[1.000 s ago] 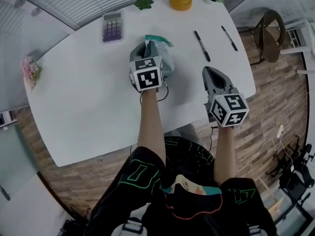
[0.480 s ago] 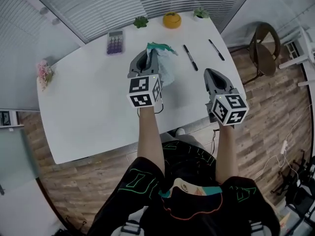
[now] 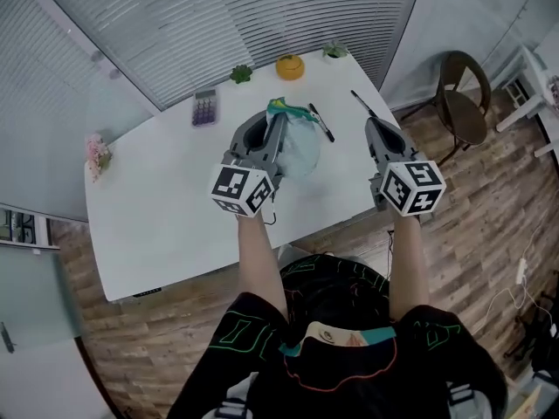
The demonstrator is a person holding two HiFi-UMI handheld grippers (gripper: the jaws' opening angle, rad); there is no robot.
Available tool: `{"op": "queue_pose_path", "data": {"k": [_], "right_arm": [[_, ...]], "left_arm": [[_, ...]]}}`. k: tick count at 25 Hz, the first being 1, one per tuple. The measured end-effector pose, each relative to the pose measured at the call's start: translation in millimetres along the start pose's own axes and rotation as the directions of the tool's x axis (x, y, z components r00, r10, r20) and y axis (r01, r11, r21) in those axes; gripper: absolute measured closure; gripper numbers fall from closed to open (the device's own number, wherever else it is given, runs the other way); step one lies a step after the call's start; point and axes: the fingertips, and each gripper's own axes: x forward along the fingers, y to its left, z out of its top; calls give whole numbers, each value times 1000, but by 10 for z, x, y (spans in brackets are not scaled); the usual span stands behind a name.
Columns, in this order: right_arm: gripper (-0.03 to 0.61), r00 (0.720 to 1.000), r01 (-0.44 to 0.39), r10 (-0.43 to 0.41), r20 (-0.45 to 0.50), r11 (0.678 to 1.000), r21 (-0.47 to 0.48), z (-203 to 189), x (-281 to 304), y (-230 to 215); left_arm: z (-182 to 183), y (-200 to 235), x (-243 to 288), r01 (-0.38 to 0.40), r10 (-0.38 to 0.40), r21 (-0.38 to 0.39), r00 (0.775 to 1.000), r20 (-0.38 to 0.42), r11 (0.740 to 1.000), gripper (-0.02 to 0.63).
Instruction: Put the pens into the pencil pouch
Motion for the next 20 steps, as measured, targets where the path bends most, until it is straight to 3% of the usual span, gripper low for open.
{"op": "queue_pose_path", "data": {"k": [4, 11, 17, 20], "right_arm": [[580, 998, -27, 27, 61, 1000, 0, 200, -123, -84], [580, 976, -152, 150, 155, 988, -2, 399, -358, -48], [580, 927, -302, 301, 224, 953, -27, 548, -515, 121], [575, 890, -394, 393, 230, 918, -43, 611, -586, 288]], "left_arm": [[164, -349, -14, 135, -134, -18, 989, 66, 991, 592], [342, -855, -87, 309, -301, -31, 942, 146, 951, 591], [372, -1116, -101, 369, -365, -6, 920, 140, 929, 591], [389, -1225, -97, 394, -391, 4, 911, 133, 919, 589]]}}
